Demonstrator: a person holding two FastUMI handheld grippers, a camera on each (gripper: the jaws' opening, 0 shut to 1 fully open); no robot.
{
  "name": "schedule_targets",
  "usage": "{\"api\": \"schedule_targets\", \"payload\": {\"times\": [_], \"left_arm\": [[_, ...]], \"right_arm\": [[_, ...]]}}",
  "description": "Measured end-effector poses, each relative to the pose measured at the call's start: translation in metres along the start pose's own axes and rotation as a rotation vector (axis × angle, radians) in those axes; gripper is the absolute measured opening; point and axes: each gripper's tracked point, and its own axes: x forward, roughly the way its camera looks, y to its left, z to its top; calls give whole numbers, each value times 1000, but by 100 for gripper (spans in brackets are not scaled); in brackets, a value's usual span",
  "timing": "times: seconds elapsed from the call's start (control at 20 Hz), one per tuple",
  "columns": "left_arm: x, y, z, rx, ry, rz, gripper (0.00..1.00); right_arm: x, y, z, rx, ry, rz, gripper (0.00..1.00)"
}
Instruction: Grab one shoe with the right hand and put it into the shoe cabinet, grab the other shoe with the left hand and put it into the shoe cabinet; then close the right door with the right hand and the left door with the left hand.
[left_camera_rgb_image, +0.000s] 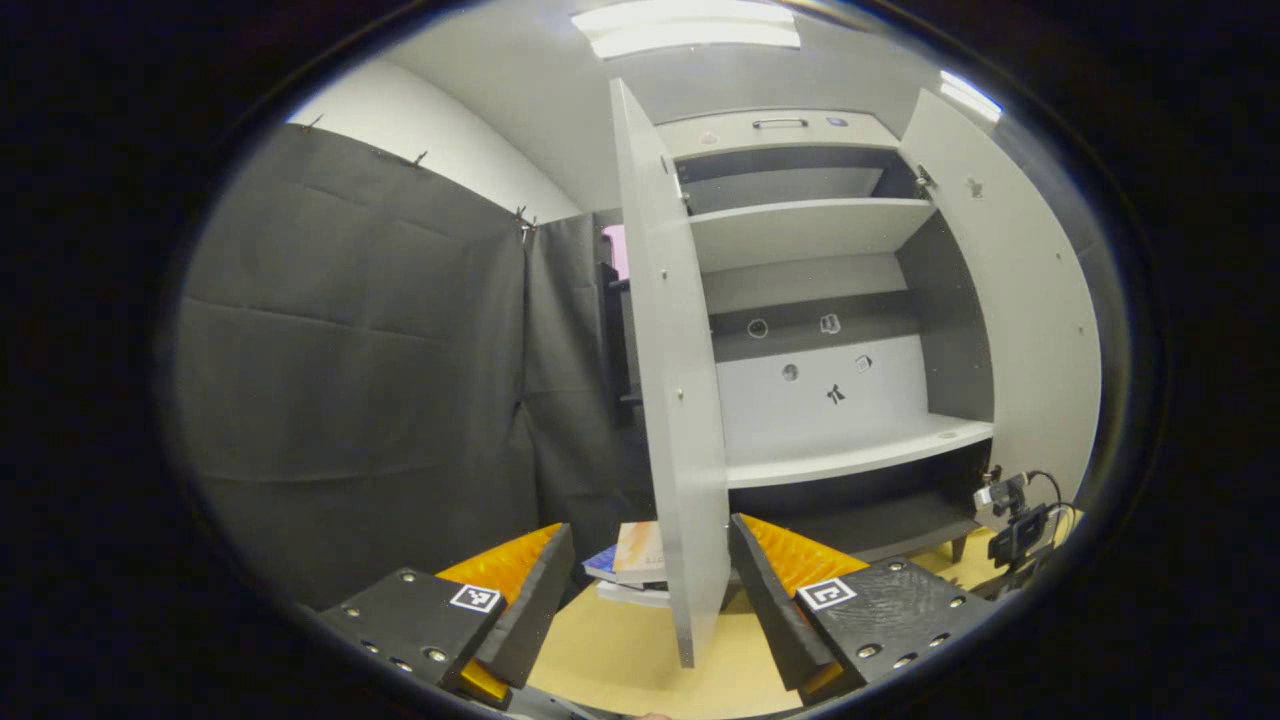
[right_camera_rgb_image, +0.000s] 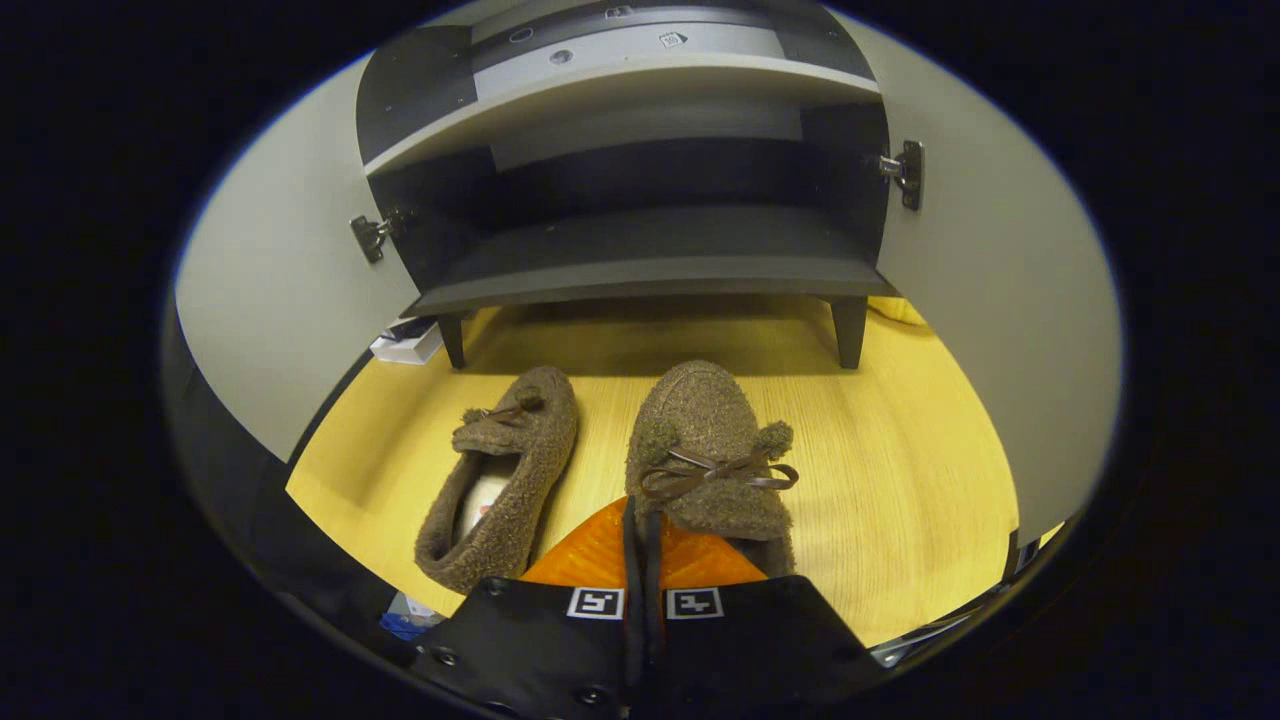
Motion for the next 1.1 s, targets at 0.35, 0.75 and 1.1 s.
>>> {"api": "schedule_targets", "payload": {"times": [0.35, 0.75, 1.1], "left_arm": [[1, -31, 7, -24, -21, -74, 99], [10, -62, 11, -46, -45, -147, 99], [28, -86, 7, -62, -48, -213, 98]], "right_arm": [[-54, 3, 64, 11, -123, 40, 1], [-113, 12, 161, -15, -305, 80, 1], [-128, 15, 254, -73, -441, 56, 1]]}}
